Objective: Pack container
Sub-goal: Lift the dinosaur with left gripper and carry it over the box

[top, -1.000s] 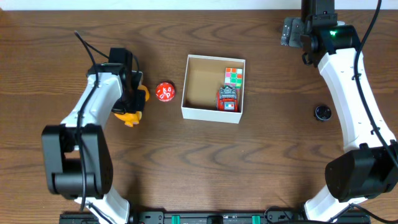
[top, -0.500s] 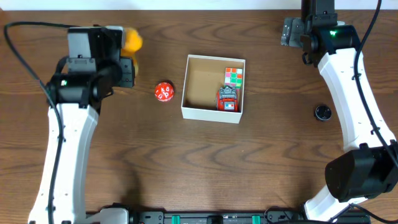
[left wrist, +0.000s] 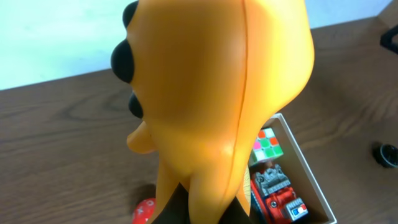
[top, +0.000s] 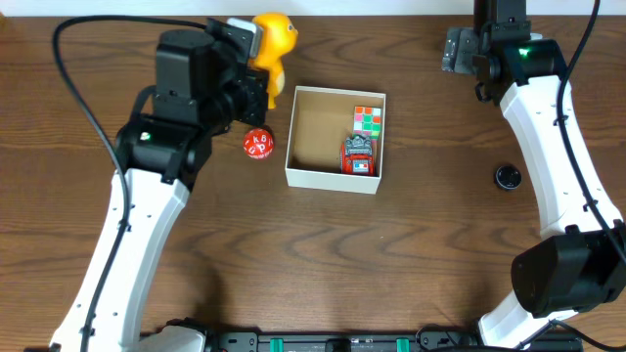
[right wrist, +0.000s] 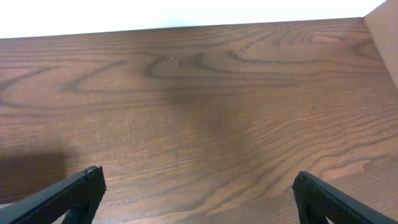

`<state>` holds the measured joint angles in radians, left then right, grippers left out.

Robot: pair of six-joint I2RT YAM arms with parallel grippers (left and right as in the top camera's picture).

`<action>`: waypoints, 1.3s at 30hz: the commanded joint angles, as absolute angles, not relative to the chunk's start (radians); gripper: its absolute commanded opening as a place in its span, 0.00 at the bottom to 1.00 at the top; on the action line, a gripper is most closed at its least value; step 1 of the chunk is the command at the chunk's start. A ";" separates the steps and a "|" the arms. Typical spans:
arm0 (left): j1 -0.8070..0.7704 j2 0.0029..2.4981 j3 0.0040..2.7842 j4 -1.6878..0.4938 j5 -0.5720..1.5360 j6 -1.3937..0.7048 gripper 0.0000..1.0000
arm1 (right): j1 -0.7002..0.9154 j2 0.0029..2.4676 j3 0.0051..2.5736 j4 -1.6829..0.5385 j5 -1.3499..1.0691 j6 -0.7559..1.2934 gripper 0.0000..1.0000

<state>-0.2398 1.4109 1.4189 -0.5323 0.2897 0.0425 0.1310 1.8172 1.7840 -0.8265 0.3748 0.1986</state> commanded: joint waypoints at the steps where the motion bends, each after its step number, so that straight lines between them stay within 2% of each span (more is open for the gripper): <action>1: -0.268 1.465 1.431 -0.529 0.302 0.023 0.06 | 0.132 1.818 1.786 -0.827 0.384 0.213 0.99; 12: -0.408 1.681 1.431 -0.514 0.294 0.021 0.06 | 0.132 1.818 1.785 -0.827 0.385 0.213 0.99; 24: -0.516 1.787 1.430 -0.598 0.017 0.019 0.06 | 0.132 1.818 1.786 -0.827 0.385 0.213 0.99; 31: -0.533 1.798 1.410 -0.625 -0.064 -0.142 0.06 | 0.132 1.818 1.786 -0.827 0.385 0.213 0.99; 35: -0.533 1.805 1.405 -0.622 -0.080 -0.163 0.06 | 0.132 1.818 1.786 -0.827 0.385 0.213 0.99; 36: -0.533 1.808 1.405 -0.624 -0.080 -0.163 0.08 | 0.132 1.818 1.786 -0.827 0.385 0.213 0.99; 39: -0.533 1.814 1.404 -0.624 -0.079 -0.163 0.29 | 0.132 1.818 1.786 -0.827 0.385 0.213 0.99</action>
<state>-0.5331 1.7939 1.4139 -0.6239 -0.0502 -0.1341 0.1310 1.8172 1.7840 -0.8265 0.3744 0.1986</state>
